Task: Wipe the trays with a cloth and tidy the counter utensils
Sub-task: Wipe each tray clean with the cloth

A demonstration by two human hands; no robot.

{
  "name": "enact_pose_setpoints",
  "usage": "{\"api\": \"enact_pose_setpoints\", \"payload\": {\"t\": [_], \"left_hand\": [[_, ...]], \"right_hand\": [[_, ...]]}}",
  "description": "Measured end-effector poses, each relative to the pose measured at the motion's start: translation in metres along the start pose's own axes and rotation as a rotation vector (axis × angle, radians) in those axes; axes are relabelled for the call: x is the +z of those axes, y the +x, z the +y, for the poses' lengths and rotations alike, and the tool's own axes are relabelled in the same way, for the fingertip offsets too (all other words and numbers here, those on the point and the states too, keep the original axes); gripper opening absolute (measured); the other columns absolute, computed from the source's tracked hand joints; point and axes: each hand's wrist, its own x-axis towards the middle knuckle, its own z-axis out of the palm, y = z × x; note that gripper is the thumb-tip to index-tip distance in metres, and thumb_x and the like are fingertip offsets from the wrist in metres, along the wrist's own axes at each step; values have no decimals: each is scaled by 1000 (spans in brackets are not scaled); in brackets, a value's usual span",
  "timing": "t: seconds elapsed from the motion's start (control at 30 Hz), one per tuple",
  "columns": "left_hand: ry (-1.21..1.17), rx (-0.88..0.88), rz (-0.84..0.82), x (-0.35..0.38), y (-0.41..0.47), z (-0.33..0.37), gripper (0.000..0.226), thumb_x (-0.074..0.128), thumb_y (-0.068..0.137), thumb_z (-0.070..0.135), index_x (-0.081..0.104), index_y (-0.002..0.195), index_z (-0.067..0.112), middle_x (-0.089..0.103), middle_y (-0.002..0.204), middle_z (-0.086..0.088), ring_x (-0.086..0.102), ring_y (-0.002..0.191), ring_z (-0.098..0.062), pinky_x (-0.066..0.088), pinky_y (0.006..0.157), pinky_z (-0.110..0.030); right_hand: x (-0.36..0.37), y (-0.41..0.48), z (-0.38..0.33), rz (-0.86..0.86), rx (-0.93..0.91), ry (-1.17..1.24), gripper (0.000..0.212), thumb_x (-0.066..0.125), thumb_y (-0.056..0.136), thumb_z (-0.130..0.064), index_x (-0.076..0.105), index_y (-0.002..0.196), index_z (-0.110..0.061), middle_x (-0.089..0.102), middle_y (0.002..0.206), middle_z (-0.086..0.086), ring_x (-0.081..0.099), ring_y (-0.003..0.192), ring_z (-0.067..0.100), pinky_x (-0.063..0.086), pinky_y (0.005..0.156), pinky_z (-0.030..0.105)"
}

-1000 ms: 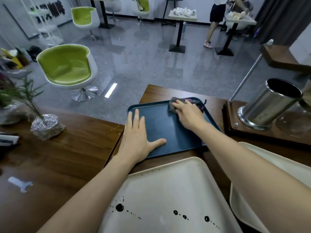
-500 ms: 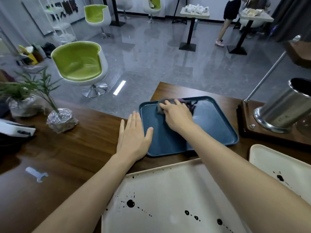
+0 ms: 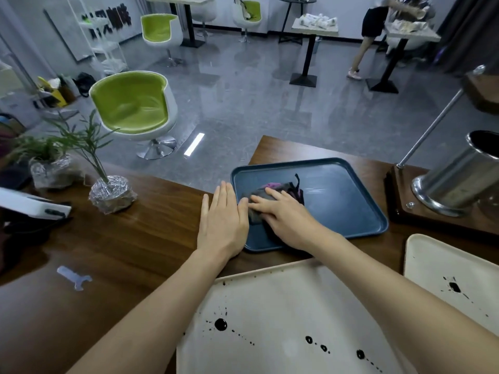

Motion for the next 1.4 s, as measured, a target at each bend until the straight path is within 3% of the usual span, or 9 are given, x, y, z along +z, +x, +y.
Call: {"api": "enact_pose_setpoints", "payload": {"t": [0.17,0.37,0.53,0.67,0.9,1.2,1.4], "left_hand": [[31,8,-13,0,1,0,63,14,110,43,6,163,10,6,172,-6,2,158,-16,0,128,-43],[103,24,-9,3,3,-2,64,24,109,37,3,163,10,4,172,-6,2,158,-16,0,128,-43],[210,97,2,4,4,-5,65,30,103,25,8,164,24,4,172,-7,6,157,-27,8,127,-48],[181,85,-16,3,4,-5,60,28,104,26,17,163,25,6,172,-5,5,158,-26,6,127,-49],[158,67,5,5,5,-6,58,30,104,24,24,162,26,11,171,-4,8,158,-24,6,128,-49],[142,29,6,4,4,-1,57,29,105,26,27,161,29,17,170,-5,11,157,-26,6,128,-49],[155,30,-1,4,5,-2,57,26,104,26,27,161,27,23,169,-6,13,157,-28,8,127,-51]], "right_hand": [[4,10,4,-8,-2,-85,43,38,106,-22,45,147,-35,35,159,-10,19,151,25,17,121,45],[6,62,-1,1,151,-185,48,34,106,-20,33,152,-31,23,163,-7,11,152,28,9,121,48],[13,58,9,75,169,-201,52,39,103,-18,31,152,-32,24,162,-8,12,152,27,7,121,46],[-12,39,58,98,275,-147,44,31,107,-24,40,149,-31,29,161,-10,18,151,27,11,122,47],[-48,11,119,116,311,-6,41,43,105,-20,52,144,-28,38,157,-10,21,150,22,9,120,43],[-50,-39,108,121,378,128,41,44,105,-20,52,144,-30,37,157,-12,20,151,22,12,123,37],[-51,-93,79,101,432,262,39,42,107,-26,51,144,-31,35,157,-14,15,152,18,6,121,36]]}}
